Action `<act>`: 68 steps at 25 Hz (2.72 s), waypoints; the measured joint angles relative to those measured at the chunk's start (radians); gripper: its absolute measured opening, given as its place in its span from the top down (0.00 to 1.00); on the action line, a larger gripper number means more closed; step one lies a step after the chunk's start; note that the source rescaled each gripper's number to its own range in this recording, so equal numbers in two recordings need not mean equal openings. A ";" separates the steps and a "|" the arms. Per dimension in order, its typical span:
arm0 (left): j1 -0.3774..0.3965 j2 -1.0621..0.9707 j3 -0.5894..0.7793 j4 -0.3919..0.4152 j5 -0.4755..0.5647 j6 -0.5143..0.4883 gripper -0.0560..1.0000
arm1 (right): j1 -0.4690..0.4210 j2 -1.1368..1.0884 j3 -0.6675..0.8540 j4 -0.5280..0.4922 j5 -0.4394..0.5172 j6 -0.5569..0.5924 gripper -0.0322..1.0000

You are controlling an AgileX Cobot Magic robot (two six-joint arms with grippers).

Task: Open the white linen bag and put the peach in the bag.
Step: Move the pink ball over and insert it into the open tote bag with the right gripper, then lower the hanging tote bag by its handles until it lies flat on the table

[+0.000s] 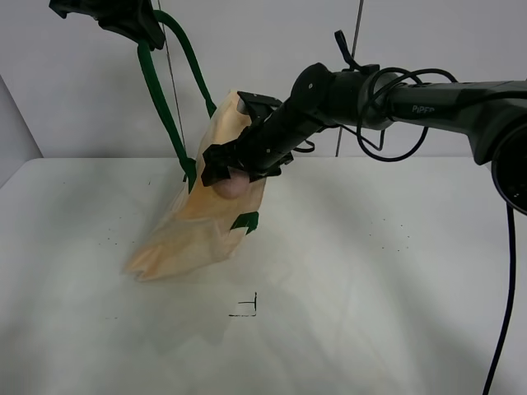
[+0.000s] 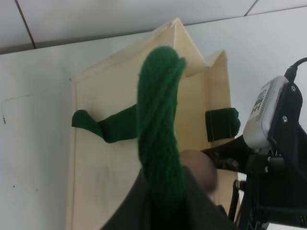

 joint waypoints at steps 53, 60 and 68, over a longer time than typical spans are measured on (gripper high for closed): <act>0.000 -0.001 0.000 0.000 0.000 0.000 0.95 | -0.502 -0.982 0.804 -0.538 0.529 0.265 0.00; 0.000 -0.001 0.000 0.000 0.000 0.000 0.95 | -0.502 -1.531 1.177 -0.540 0.419 0.262 0.00; 0.000 -0.001 0.000 0.000 0.000 0.000 0.95 | -0.502 -2.046 1.292 -0.553 0.350 0.254 0.00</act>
